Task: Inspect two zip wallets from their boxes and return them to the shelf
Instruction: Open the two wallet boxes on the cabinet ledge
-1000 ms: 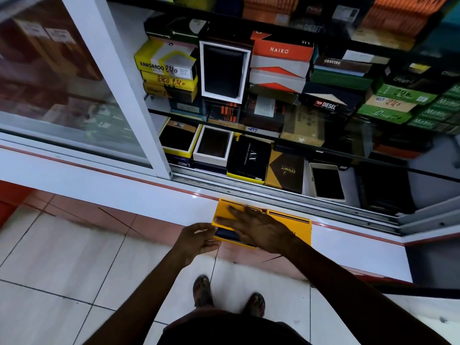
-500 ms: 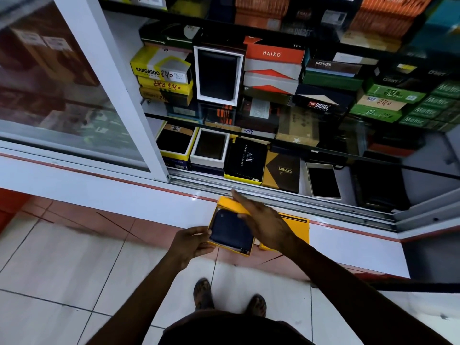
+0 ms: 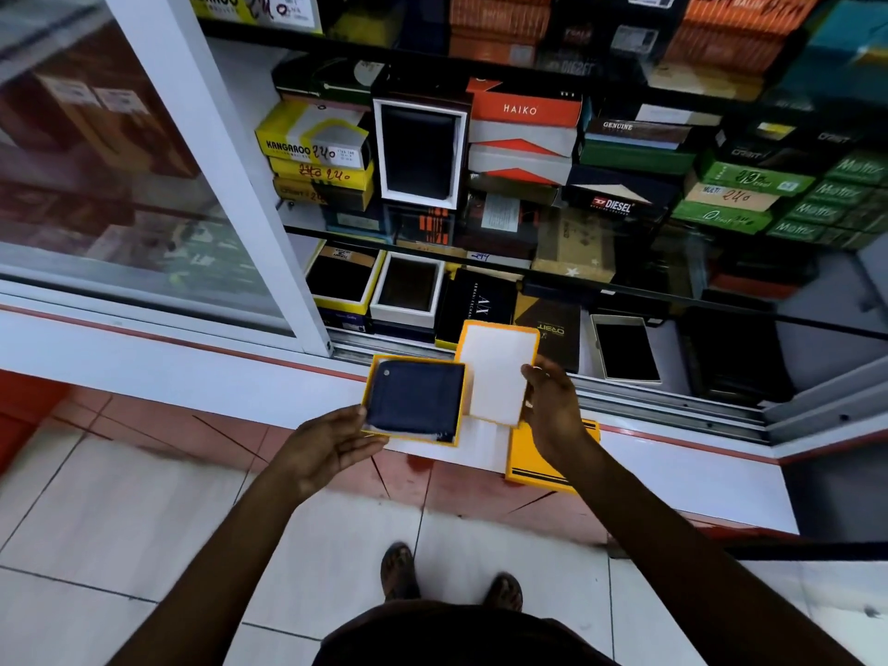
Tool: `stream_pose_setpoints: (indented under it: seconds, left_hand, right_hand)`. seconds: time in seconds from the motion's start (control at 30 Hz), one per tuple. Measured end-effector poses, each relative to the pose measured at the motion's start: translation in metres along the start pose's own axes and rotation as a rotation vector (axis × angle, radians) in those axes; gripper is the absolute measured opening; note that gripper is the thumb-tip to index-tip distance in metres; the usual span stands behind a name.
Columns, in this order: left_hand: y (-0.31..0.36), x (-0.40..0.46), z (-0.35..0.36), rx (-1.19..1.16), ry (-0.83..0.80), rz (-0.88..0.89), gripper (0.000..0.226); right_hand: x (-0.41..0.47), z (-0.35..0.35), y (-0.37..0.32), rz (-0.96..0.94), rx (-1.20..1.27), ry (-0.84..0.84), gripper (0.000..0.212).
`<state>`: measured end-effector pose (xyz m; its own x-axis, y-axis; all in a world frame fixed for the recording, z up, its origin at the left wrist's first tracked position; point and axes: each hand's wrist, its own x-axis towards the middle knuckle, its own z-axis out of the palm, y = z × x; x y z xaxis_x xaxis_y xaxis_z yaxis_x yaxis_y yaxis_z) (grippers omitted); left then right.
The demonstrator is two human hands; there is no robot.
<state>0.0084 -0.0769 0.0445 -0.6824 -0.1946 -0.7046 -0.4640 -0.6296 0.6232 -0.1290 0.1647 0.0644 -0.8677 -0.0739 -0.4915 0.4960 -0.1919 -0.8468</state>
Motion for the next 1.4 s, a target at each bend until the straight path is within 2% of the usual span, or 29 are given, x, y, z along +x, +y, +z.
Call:
stream_pose_setpoints:
  seconds: [0.1, 0.23, 0.33, 0.47, 0.63, 0.83, 0.97, 1.13, 1.3, 1.4]
  left_hand:
    - [0.005, -0.005, 0.016, -0.051, -0.007, 0.003, 0.024]
    - [0.000, -0.008, 0.043, -0.113, 0.037, 0.021, 0.025]
    - [-0.007, -0.010, 0.060, -0.124, 0.126, 0.048, 0.027]
    - [-0.013, -0.011, 0.069, -0.061, 0.246, 0.124, 0.032]
    - [-0.017, -0.014, 0.072, -0.052, 0.248, 0.134, 0.036]
    - [-0.021, -0.011, 0.076, -0.078, 0.241, 0.106, 0.036]
    - [-0.025, -0.007, 0.075, -0.083, 0.264, 0.114, 0.031]
    - [-0.029, -0.001, 0.073, 0.019, 0.297, 0.147, 0.026]
    - [-0.033, 0.000, 0.070, 0.115, 0.303, 0.170, 0.007]
    - [-0.036, 0.000, 0.067, 0.202, 0.294, 0.171, 0.012]
  right_hand:
    - [-0.009, 0.003, 0.004, 0.163, 0.166, -0.058, 0.012]
    - [-0.020, 0.013, 0.024, 0.295, 0.416, -0.108, 0.015]
    - [-0.029, 0.014, 0.040, 0.273, 0.507, -0.153, 0.036]
    - [-0.036, 0.012, 0.048, 0.254, 0.561, -0.117, 0.052]
    - [-0.037, 0.012, 0.048, 0.195, 0.502, -0.118, 0.069]
    - [-0.032, 0.010, 0.054, 0.161, 0.462, -0.131, 0.043]
    - [-0.030, 0.008, 0.054, 0.243, 0.426, -0.074, 0.057]
    - [-0.027, 0.006, 0.055, 0.207, 0.294, -0.074, 0.048]
    - [-0.029, 0.004, 0.060, 0.235, 0.259, -0.064, 0.028]
    - [-0.029, 0.004, 0.067, 0.256, 0.317, -0.044, 0.035]
